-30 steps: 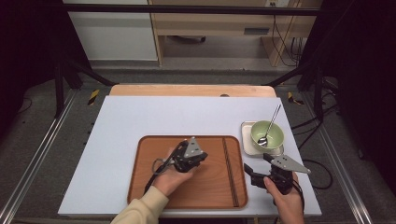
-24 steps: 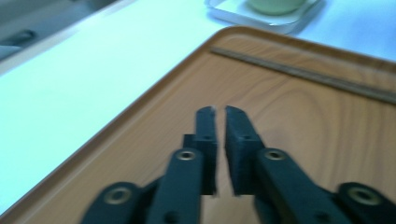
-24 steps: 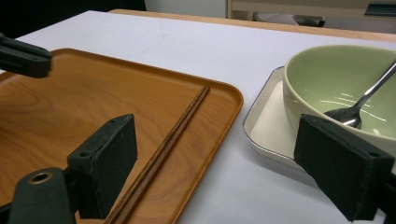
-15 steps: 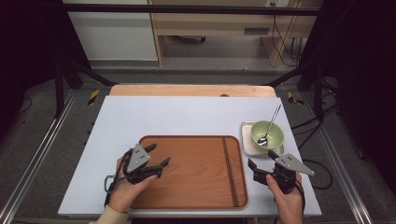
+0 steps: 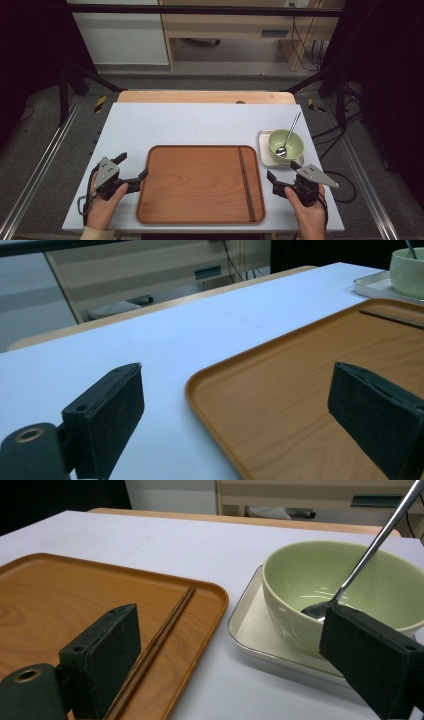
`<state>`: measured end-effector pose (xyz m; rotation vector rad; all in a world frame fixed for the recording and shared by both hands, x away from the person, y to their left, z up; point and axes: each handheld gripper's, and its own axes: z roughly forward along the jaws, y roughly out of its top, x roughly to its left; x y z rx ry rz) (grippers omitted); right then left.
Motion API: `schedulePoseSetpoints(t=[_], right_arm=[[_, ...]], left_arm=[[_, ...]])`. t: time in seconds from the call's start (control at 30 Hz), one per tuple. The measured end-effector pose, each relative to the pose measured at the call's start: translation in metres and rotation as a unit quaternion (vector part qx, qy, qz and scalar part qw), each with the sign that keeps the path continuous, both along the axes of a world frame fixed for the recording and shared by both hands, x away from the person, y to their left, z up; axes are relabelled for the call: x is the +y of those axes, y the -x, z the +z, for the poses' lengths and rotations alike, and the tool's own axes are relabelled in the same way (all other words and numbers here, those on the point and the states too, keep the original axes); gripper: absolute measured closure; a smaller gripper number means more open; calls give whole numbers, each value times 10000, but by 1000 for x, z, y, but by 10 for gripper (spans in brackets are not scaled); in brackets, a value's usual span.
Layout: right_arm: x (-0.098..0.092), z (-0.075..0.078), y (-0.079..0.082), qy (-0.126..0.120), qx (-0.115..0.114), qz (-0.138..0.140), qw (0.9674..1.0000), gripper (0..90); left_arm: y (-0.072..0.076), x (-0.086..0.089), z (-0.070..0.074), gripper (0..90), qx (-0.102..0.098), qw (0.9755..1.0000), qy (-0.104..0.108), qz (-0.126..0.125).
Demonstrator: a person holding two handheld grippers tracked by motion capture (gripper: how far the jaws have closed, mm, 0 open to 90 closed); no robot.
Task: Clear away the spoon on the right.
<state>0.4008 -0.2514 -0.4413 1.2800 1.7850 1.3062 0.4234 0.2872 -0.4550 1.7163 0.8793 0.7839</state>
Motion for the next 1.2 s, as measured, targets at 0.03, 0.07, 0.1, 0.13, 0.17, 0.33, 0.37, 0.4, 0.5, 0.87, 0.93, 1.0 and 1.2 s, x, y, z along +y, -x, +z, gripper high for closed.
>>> schedulePoseSetpoints(t=[0.03, 0.07, 0.1, 0.13, 0.17, 0.33, 0.37, 0.4, 0.5, 0.87, 0.93, 1.0, 1.2], right_arm=[[-1, 1, 0, -7, -20, 1, 10000, 98], [-3, 2, 1, 28, -1, -11, 10000, 99], [-5, 3, 1, 62, 21, -74, 10000, 105], [-7, 4, 1, 21, 41, -127, 9999, 112], [-10, 5, 0, 12, 69, -151, 9999, 128], [-22, 7, -7, 148, 337, -116, 9993, 200], [-24, 9, -9, 228, 371, -110, 9990, 215], [-26, 12, -12, 291, 420, -75, 9987, 223], [-37, 23, -25, 375, 531, -41, 9979, 254], [-85, 49, -86, 213, 652, -96, 9976, 423], [-92, 46, -99, 59, 728, -85, 9973, 427], [-97, 41, -112, -66, 795, -94, 9968, 434], [-100, 31, -149, -243, 923, -96, 9954, 476]], left_arm=[[2, 3, -1, 66, -29, 10000, 5, 38], [3, 5, -2, 66, -50, 10000, 26, 80], [4, 6, -2, 66, -103, 9999, 40, 122], [6, 7, -1, 66, -143, 9998, 66, 121], [6, 7, -1, 65, -178, 9997, 77, 123], [9, 7, -4, 60, -286, 9995, -26, 100], [9, 7, -4, 60, -274, 9996, -6, 96], [8, 6, -5, 60, -265, 9996, -11, 83], [9, 6, -5, 60, -284, 9996, -19, 82], [9, 7, -5, 60, -332, 9994, 32, 117], [9, 7, -5, 61, -331, 9994, 40, 117], [9, 8, -5, 60, -329, 9994, 53, 114], [9, 8, -7, 61, -294, 9995, 67, 123]])
